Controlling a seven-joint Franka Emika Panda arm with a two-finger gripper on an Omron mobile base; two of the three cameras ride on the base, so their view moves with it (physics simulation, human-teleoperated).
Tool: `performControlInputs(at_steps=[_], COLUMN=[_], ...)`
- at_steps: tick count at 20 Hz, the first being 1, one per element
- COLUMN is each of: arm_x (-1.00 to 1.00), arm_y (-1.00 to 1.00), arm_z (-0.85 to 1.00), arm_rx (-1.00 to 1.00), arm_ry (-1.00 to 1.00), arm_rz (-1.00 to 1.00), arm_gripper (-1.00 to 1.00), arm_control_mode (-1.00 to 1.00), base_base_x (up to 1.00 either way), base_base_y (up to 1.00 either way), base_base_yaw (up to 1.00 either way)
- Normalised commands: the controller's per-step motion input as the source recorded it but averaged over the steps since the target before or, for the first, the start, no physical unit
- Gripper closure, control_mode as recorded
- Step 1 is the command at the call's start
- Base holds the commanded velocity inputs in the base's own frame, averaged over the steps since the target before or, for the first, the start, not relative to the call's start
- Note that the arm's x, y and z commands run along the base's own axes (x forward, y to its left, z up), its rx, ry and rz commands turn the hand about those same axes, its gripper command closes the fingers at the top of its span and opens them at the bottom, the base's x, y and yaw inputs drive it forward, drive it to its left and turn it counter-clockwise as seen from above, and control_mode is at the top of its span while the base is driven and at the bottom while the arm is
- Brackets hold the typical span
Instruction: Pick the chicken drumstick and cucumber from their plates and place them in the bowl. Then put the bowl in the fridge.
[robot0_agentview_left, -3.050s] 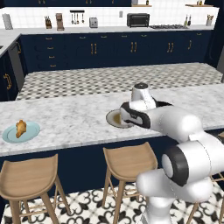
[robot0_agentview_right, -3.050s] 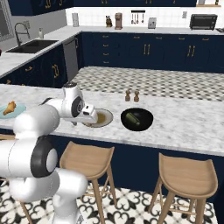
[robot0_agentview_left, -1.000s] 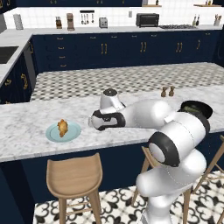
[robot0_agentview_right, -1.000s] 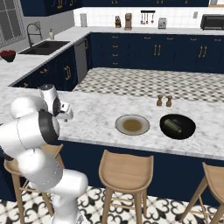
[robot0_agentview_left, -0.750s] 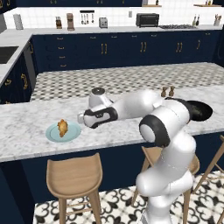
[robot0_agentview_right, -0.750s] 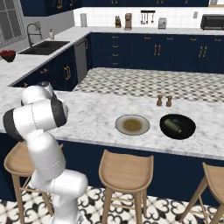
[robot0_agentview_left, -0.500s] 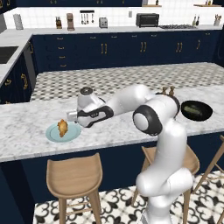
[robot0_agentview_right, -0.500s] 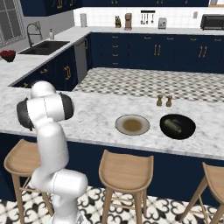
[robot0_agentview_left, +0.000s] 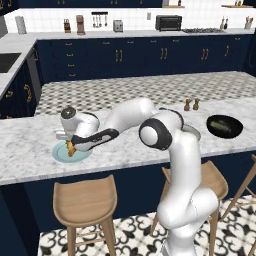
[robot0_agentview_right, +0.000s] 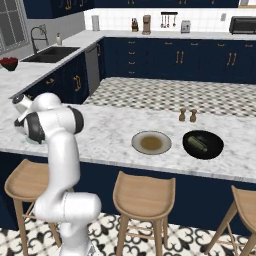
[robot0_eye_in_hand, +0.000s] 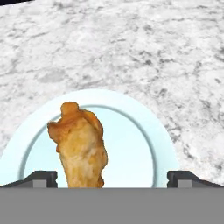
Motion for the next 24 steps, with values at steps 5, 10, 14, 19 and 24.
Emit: performControlInputs(at_steps=[5, 10, 14, 19, 24], arm_x=[0.25, 0.28, 0.24, 0.32, 0.25], arm_y=[0.02, -0.04, -0.08, 0.00, 0.03], arm_z=[-0.02, -0.02, -0.18, -0.34, -0.40], arm_rx=[0.12, 0.03, 0.00, 0.00, 0.00], arm_ry=[0.00, 0.18, 0.20, 0.13, 0.07], arm_rz=[-0.14, 0.00, 0.03, 0.02, 0.02], arm_gripper=[-1.00, -1.00, -1.00, -1.00, -1.00], arm_control_mode=[-1.00, -1.00, -1.00, -1.00, -1.00], base_base_x=[0.00, 0.00, 0.00, 0.00, 0.00], base_base_y=[0.00, 0.00, 0.00, 0.00, 0.00], base_base_yaw=[0.00, 0.00, 0.00, 0.00, 0.00])
